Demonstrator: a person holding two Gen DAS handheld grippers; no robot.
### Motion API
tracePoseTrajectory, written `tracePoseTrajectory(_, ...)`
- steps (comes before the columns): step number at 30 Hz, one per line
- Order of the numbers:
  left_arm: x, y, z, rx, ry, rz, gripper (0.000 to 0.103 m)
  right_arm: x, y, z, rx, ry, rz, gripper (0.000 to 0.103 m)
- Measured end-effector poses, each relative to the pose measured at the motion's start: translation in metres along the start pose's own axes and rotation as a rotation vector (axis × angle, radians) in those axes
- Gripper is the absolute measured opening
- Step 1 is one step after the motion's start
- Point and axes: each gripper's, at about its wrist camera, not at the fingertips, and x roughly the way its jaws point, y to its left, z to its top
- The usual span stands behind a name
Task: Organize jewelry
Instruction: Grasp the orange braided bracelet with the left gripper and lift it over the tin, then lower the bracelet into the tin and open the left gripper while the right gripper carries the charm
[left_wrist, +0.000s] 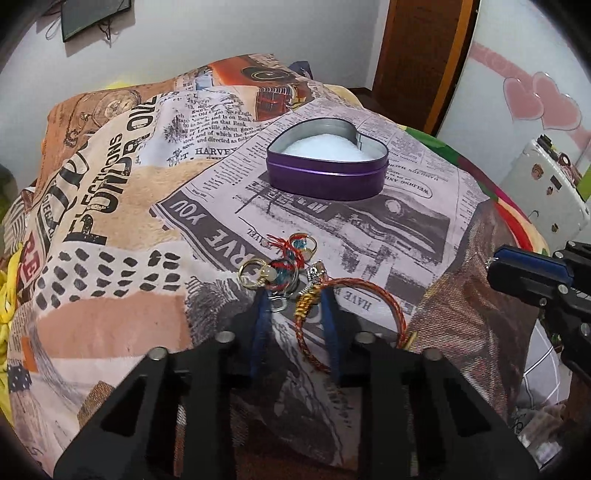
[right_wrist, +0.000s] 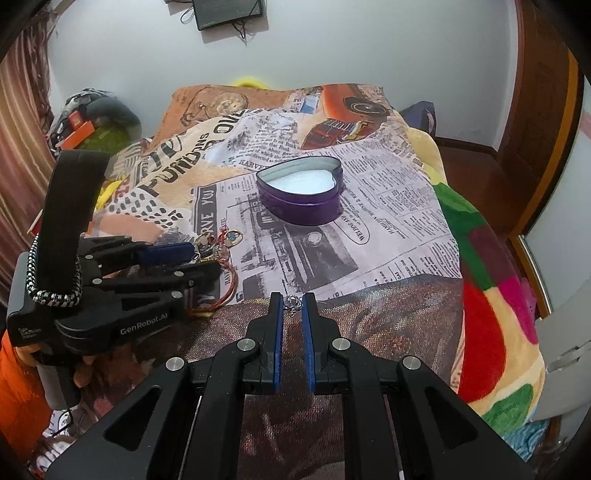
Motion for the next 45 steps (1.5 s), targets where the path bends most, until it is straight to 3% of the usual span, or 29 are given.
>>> tracePoseTrajectory(5,0.001,0.004,0.001,0.011,-0.005,0.012,0.006,0.000,0.001,0.001,-0.003,0.001,-0.003,0.009)
tracePoseTrajectory(18,-0.034,0.005,0.002,-0.041,-0.097,0.024,0.005,-0.009,0.006,0.013,-0.011,-0.041,-0.017,0.009)
tracePoseTrajectory(27,-0.061,-0.009,0.030,-0.033,-0.209,-0.004,0.005,-0.012,0.001,0.025,-0.008,-0.080,-0.039,0.009)
tracePoseTrajectory(45,-0.004,0.002,0.097,-0.022,-0.237,-0.017,0.005,0.015,-0.028,0.060,0.016,-0.119,-0.078,0.009)
